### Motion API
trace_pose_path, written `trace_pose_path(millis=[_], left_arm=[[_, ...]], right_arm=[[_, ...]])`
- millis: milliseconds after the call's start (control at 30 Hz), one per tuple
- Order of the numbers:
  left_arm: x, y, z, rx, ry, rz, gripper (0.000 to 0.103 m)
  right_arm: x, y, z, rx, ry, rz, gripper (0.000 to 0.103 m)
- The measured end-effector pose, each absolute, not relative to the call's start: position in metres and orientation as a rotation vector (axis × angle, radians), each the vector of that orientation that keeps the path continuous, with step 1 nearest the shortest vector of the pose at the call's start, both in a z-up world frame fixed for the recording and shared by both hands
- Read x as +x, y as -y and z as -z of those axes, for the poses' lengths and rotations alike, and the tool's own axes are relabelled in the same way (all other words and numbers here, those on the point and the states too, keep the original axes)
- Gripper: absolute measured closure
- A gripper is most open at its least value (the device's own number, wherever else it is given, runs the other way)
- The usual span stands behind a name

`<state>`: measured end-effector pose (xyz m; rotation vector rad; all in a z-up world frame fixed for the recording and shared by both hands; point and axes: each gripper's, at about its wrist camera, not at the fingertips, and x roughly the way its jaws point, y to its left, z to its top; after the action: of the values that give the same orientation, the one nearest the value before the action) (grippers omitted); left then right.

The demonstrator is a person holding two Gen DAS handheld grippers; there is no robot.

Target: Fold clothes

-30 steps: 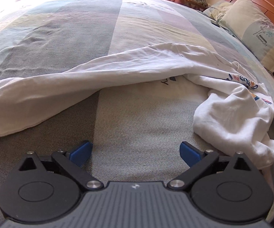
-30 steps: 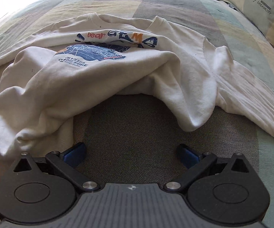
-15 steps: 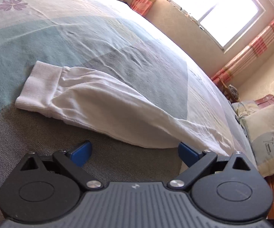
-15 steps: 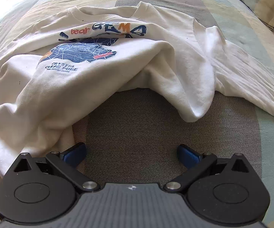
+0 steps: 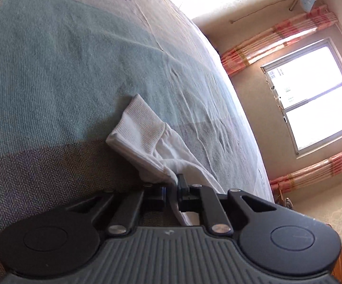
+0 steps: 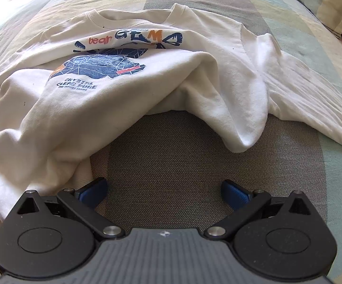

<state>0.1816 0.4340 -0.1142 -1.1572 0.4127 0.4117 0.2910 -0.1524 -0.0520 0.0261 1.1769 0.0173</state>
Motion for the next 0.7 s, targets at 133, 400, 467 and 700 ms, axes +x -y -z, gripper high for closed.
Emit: trace_pose_path(millis=[133, 400, 467, 700], left_arm=[[0.191, -0.426, 0.088, -1.058, -0.472, -0.439, 0.100], [0.174, -0.420, 0.039, -0.931, -0.570, -0.425, 0.100], [0.170, -0.417, 0.039, -0.906, -0.609, -0.439, 0.100], [0.128, -0.424, 0.050, -0.842, -0.783, -0.602, 0.081]], right_arm=[[0.291, 0.152, 0.052, 0.026, -1.179, -0.016, 0.000], [0.297, 0.153, 0.052, 0.024, -1.209, -0.018, 0.000], [0.299, 0.154, 0.052, 0.022, -1.215, -0.021, 0.000], [0.304, 0.155, 0.053, 0.014, -1.226, -0.030, 0.000]])
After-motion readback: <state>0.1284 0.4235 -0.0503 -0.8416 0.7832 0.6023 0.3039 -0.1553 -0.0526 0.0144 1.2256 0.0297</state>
